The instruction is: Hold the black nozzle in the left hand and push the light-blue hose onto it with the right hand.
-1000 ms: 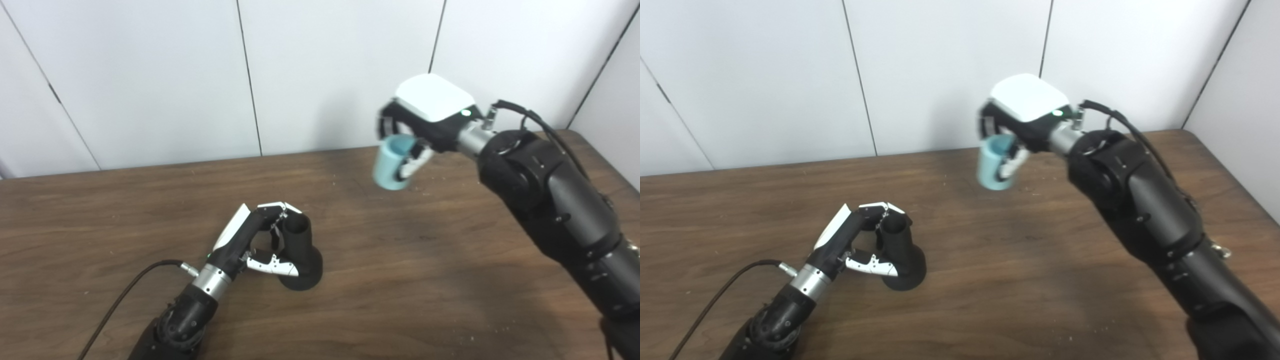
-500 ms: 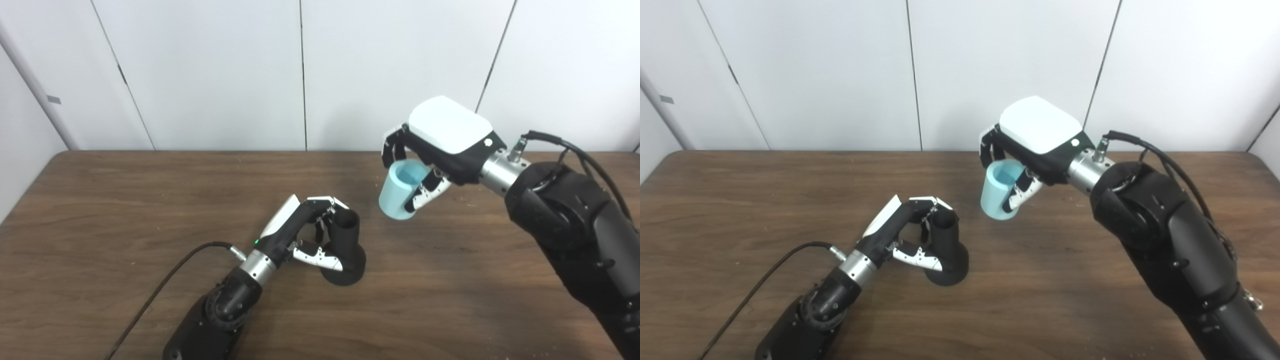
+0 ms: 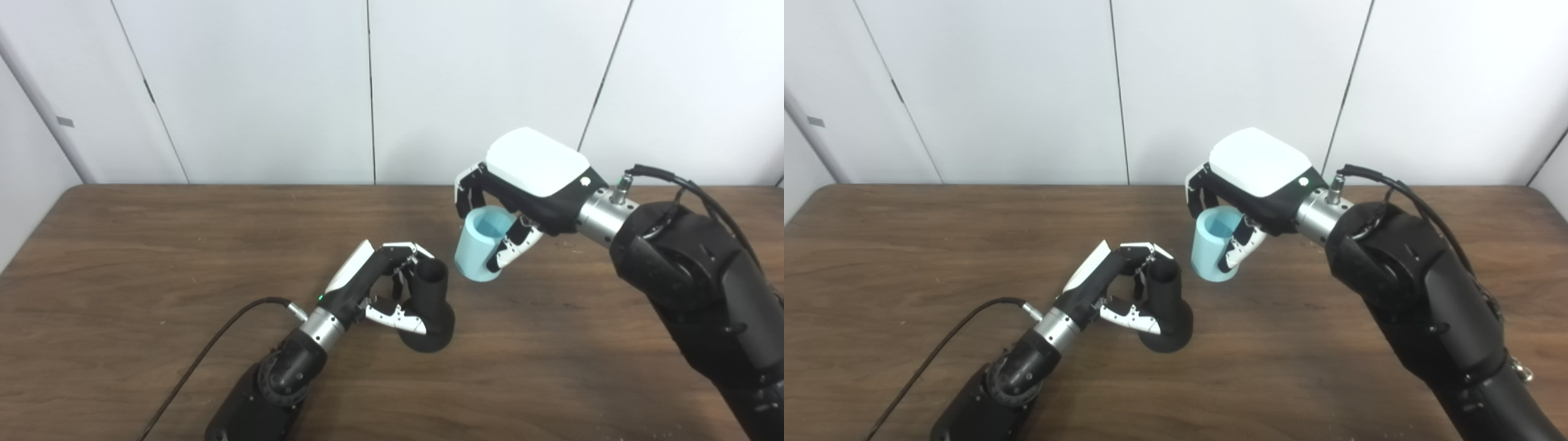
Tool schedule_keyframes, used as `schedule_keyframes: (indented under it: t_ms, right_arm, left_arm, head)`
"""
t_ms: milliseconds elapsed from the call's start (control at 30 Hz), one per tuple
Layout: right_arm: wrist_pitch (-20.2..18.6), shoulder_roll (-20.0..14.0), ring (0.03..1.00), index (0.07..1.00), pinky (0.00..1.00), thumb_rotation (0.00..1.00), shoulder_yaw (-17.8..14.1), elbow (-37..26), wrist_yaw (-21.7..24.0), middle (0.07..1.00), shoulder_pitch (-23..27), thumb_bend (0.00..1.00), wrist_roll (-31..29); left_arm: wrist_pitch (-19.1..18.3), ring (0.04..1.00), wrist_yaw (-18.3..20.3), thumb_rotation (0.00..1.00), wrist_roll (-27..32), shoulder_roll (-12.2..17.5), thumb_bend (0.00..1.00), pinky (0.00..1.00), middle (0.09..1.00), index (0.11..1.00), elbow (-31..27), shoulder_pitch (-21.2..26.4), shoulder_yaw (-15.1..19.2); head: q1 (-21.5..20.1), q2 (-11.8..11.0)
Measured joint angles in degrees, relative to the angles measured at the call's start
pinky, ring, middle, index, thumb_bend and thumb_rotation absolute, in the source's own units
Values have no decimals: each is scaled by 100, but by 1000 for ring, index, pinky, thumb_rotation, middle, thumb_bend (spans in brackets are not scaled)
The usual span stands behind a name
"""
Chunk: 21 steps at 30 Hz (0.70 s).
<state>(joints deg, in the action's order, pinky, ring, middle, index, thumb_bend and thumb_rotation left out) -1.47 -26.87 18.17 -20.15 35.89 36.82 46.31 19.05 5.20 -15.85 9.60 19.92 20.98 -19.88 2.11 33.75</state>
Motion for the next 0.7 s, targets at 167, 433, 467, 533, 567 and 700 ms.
schedule_keyframes:
  t_ms: [167,433,467,533,567,700]
  right_arm:
    - [-17,67,251,510,169,0,-50,-29,39,399,1,523,0]
    - [162,542,235,507,159,0,-326,-128,-556,392,0,521,-145]
    - [208,601,231,508,154,0,-346,-127,-651,391,0,521,-173]
    - [291,685,229,508,153,0,-362,-127,-805,390,0,521,-193]
    - [333,710,232,508,156,0,-372,-127,-862,390,0,520,-193]
    - [440,785,233,508,158,0,-425,-128,-1038,389,0,520,-204]
  left_arm:
    - [1,247,1,79,3,11,523,171,330,480,-11,-6,-1]
    - [7,253,3,79,3,18,523,175,331,480,-24,-9,-16]
    - [6,253,2,79,2,20,523,175,331,480,-26,-9,-19]
    - [6,254,2,79,2,19,523,176,331,480,-26,-9,-23]
    - [7,254,2,79,2,19,523,177,332,480,-26,-9,-25]
    - [8,255,2,79,2,22,523,178,332,480,-25,-9,-26]
  head:
    - [-35,18]
    - [-70,0]
    - [-70,0]
    - [-70,0]
    - [-70,-9]
    - [-79,-9]
